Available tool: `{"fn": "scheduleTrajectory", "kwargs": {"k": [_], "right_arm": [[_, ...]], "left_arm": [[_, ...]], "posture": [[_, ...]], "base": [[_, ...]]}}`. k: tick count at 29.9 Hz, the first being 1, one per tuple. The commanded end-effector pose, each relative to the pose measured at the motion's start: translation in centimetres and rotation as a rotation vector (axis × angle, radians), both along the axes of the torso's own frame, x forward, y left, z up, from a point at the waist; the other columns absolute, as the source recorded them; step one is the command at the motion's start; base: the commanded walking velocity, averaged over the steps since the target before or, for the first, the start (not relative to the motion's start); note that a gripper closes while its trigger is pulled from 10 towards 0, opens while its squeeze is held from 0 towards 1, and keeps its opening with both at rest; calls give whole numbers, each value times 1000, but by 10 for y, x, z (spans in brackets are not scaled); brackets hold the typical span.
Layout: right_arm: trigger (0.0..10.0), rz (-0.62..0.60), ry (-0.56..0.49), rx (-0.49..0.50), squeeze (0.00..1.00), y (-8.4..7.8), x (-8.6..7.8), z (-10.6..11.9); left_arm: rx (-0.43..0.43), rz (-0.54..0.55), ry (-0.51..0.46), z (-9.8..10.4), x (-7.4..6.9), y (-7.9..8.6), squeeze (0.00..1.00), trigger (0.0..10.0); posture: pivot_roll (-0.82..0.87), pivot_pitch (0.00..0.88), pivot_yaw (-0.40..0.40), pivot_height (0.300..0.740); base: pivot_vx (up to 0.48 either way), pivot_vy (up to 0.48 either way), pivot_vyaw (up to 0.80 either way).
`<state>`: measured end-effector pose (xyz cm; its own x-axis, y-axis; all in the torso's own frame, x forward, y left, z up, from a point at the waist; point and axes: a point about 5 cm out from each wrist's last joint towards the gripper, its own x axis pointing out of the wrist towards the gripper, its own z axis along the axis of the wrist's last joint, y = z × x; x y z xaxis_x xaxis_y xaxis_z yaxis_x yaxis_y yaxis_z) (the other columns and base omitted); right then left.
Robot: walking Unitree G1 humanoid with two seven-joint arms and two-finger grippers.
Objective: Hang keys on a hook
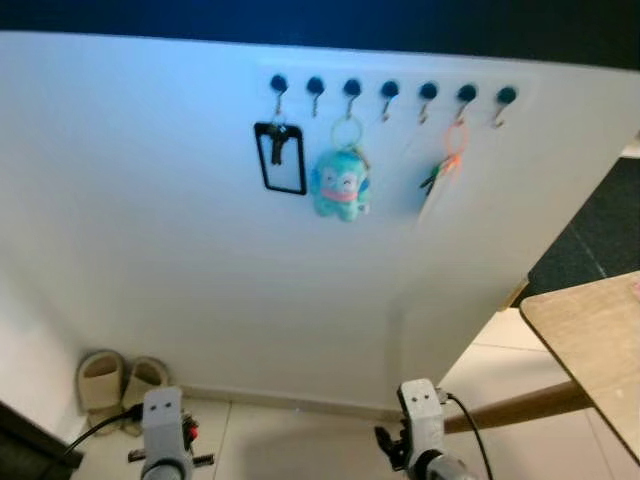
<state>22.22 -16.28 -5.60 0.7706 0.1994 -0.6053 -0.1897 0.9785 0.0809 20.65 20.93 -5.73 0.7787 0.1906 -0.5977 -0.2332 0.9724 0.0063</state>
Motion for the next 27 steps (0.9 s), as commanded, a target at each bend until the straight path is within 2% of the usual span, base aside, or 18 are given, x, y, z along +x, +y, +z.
{"fn": "scheduleTrajectory", "kwargs": {"k": [1,7,21,27], "right_arm": [[10000,-22,30,3,0,-3,-8,-5],[10000,-23,34,3,0,-2,-9,-6],[10000,-24,30,10,0,0,-7,-5],[10000,-25,30,8,0,0,-7,-5]], "left_arm": [[6,0,9,-2,-4,1,0,10000],[2,-4,3,-1,-3,1,0,10000],[1,2,5,-1,-3,3,0,10000],[-6,14,-12,0,-2,4,0,10000]], "posture": [[49,88,-23,740],[52,88,-23,740],[58,86,-23,740],[56,85,-23,740]], "base": [[0,0,0],[0,0,0],[0,287,0],[0,0,0]]}}
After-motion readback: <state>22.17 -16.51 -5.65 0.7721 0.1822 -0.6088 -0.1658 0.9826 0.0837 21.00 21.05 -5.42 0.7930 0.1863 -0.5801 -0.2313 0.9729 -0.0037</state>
